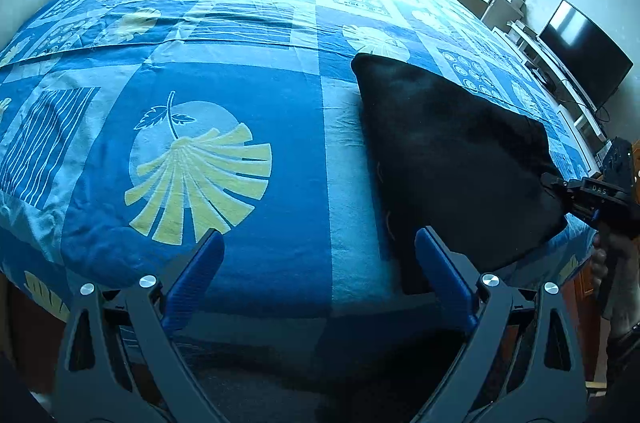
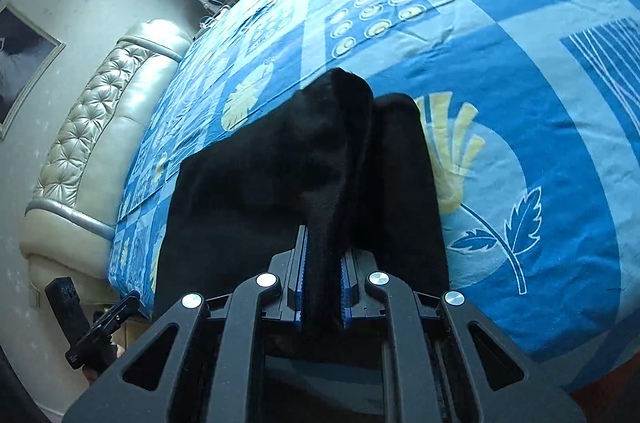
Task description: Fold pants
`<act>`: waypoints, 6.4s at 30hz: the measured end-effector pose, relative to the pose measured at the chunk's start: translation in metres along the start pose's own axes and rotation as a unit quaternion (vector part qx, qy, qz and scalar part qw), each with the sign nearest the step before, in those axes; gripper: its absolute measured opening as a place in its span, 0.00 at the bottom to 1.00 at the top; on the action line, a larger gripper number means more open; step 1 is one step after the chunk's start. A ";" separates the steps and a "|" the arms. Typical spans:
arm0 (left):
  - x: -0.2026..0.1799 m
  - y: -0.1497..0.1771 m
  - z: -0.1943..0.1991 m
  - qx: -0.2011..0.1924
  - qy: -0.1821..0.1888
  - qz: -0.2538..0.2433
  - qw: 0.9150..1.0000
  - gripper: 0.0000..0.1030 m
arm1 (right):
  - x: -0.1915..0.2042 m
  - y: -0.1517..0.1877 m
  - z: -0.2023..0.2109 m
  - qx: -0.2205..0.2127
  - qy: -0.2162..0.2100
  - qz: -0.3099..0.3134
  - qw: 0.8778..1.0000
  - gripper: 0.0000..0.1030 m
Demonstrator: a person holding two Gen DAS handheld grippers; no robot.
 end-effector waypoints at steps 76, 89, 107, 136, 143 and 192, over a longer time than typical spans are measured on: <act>-0.030 -0.005 -0.031 0.080 0.086 -0.015 0.993 0.42 | 0.033 0.041 -0.034 0.034 -0.085 -0.024 0.995 0.41; 0.034 -0.003 -0.023 0.074 0.052 0.027 0.995 0.42 | 0.073 0.052 -0.088 0.074 -0.104 -0.002 0.992 0.41; 0.032 0.002 -0.031 0.071 0.053 0.027 0.996 0.47 | 0.061 0.057 -0.086 0.078 -0.115 -0.013 0.990 0.41; 0.083 -0.038 -0.030 0.014 0.183 0.098 0.978 0.89 | 0.050 0.016 -0.060 0.047 -0.142 -0.013 0.989 0.70; 0.061 -0.065 -0.074 0.045 0.189 0.088 0.977 0.89 | 0.051 -0.020 -0.099 0.045 -0.154 -0.028 0.987 0.70; 0.047 -0.189 -0.109 -0.048 0.001 -0.047 0.998 0.34 | 0.098 -0.123 -0.168 -0.002 -0.162 0.036 0.986 0.33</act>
Point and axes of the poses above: each gripper's, at about its wrist camera, not at the fingertips, and z roughly against the way its jaws point, x to its left, y to its underside, the point moved 8 cm from there along -z, roughly the way its jaws point, and after that the axes turned 11 degrees about -y, right-handed, at the moved point
